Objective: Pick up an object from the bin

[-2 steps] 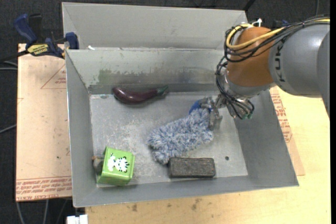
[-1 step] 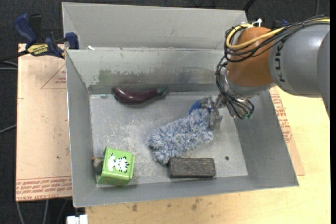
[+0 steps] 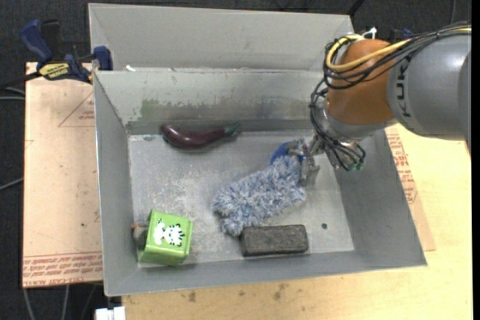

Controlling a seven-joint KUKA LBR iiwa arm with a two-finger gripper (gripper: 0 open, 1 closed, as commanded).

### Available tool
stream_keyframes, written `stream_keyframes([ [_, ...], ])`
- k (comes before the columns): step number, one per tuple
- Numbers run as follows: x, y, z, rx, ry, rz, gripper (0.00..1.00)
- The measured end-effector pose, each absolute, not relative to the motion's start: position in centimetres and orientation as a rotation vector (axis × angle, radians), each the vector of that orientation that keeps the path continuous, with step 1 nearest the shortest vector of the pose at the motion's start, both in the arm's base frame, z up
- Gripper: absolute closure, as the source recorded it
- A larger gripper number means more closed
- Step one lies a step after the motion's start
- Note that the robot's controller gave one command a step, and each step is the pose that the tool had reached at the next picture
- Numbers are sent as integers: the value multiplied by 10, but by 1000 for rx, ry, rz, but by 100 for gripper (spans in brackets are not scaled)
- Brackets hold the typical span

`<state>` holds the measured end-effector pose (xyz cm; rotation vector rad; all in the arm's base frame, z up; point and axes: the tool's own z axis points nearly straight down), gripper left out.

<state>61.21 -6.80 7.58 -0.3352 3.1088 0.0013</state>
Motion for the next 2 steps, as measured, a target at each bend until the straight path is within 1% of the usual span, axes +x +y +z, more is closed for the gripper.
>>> stream_keyframes([
  [1, 638, -57, 99, -382, 3115, 1, 100],
  [2, 639, -57, 99, -383, 3115, 1, 100],
])
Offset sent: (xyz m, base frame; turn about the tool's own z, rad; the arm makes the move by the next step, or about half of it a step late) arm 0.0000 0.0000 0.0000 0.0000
